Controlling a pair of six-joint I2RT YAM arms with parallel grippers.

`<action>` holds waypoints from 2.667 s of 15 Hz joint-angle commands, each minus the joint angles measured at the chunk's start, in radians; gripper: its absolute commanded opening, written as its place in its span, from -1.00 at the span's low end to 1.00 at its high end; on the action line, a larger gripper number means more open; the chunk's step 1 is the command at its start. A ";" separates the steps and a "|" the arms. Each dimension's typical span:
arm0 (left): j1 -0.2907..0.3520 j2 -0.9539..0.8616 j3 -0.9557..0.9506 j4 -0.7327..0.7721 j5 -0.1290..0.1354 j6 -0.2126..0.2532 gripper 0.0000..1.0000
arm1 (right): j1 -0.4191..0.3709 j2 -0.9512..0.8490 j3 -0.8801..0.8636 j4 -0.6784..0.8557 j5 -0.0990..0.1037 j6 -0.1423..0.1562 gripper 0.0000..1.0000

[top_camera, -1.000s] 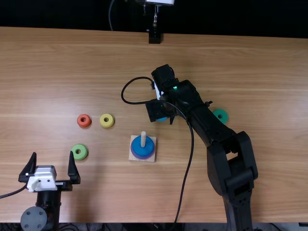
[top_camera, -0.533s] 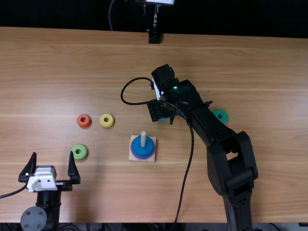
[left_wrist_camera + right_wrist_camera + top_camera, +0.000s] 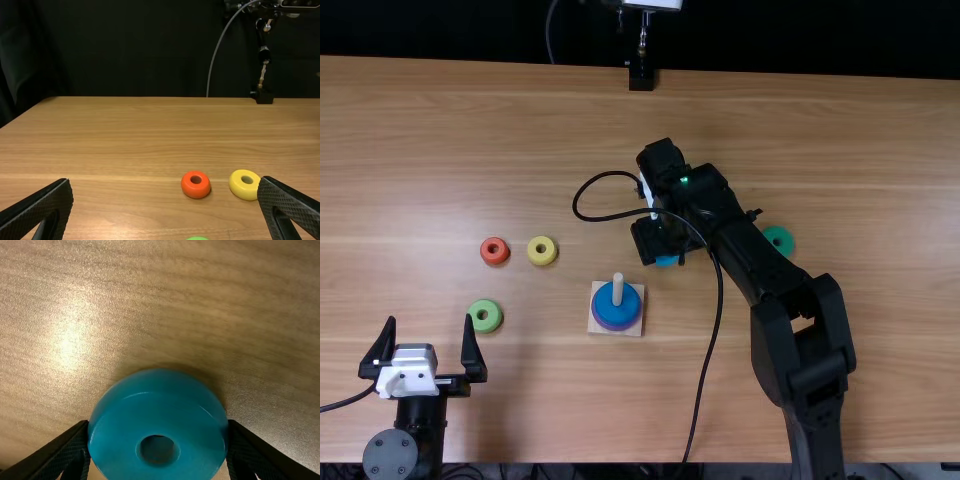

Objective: Build the Hanoi tower: stack the rings onto the peg from bottom to top in this color order: purple, dark blue, light blue, dark green, light green, yellow, orange.

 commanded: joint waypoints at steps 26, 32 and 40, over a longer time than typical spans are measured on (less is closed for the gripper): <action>0.010 -0.007 -0.033 -0.040 0.017 0.011 1.00 | 0.193 -0.390 0.312 -0.491 0.000 -0.130 -1.00; 0.010 -0.007 -0.033 -0.040 0.017 0.011 1.00 | 0.234 -0.383 0.319 -0.484 -0.005 -0.123 -1.00; 0.010 -0.007 -0.033 -0.040 0.017 0.011 1.00 | 0.276 -0.380 0.324 -0.478 -0.009 -0.121 -1.00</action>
